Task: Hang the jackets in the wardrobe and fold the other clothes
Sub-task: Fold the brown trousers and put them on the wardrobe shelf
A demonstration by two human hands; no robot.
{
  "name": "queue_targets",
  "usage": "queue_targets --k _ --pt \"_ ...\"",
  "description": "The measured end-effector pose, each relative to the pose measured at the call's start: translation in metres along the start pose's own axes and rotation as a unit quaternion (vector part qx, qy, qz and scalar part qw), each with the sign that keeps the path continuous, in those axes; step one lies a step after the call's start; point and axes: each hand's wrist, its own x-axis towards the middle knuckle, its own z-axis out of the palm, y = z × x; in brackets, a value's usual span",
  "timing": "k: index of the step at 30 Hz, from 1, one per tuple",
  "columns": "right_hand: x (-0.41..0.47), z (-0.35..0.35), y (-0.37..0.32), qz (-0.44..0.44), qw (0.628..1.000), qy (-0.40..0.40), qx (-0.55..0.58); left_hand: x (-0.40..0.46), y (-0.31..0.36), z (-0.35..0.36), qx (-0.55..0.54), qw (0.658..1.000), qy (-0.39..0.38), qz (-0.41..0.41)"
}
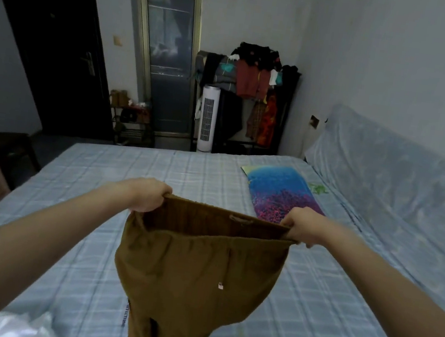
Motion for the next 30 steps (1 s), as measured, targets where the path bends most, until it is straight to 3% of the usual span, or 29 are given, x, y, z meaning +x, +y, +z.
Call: queue_targets --k 3,6,9,13,14,16,17,20,22,24,27,28,29,30 --pt "0.001 -0.02 0.006 -0.006 1.0 0.007 0.024 0.0 -0.008 -0.016 0.023 1.0 0.017 0.012" --pt "0.001 -0.048 0.008 0.022 0.999 -0.013 0.027 -0.002 -0.011 -0.04 0.117 0.991 0.056 0.012" --pt "0.0 -0.077 0.001 0.039 0.997 -0.03 0.067 -0.006 -0.008 -0.068 0.21 0.963 0.168 -0.003" --pt "0.001 -0.109 -0.009 -0.013 0.999 0.037 0.008 -0.008 -0.006 -0.099 0.189 0.921 0.339 -0.033" --pt "0.0 -0.116 -0.013 -0.047 0.997 0.062 -0.012 -0.009 -0.003 -0.107 0.126 0.927 0.348 -0.061" --pt "-0.002 -0.125 -0.021 -0.104 0.988 0.111 -0.012 -0.013 0.01 -0.12 -0.137 0.938 0.3 -0.102" --pt "-0.003 -0.13 -0.025 -0.115 0.984 0.134 -0.005 -0.014 0.017 -0.126 -0.293 0.914 0.258 -0.114" --pt "-0.001 -0.139 -0.03 -0.107 0.981 0.162 0.007 -0.015 0.033 -0.139 -0.608 0.764 0.2 -0.081" --pt "-0.002 -0.143 -0.033 -0.083 0.98 0.181 0.026 -0.014 0.036 -0.147 -0.693 0.681 0.232 -0.047" --pt "-0.005 -0.148 -0.037 -0.04 0.972 0.23 0.017 -0.011 0.037 -0.157 -0.692 0.654 0.306 -0.008" --pt "-0.008 -0.162 -0.042 0.057 0.948 0.31 -0.042 -0.005 0.036 -0.176 -0.653 0.644 0.396 0.05" --pt "-0.008 -0.167 -0.041 0.076 0.941 0.328 -0.045 -0.007 0.033 -0.182 -0.607 0.658 0.441 0.062" --pt "-0.011 -0.17 -0.04 0.094 0.936 0.338 -0.042 -0.009 0.023 -0.187 -0.486 0.709 0.505 0.075" --pt "-0.014 -0.172 -0.039 0.114 0.933 0.339 -0.035 -0.015 0.013 -0.189 -0.282 0.779 0.553 0.092"
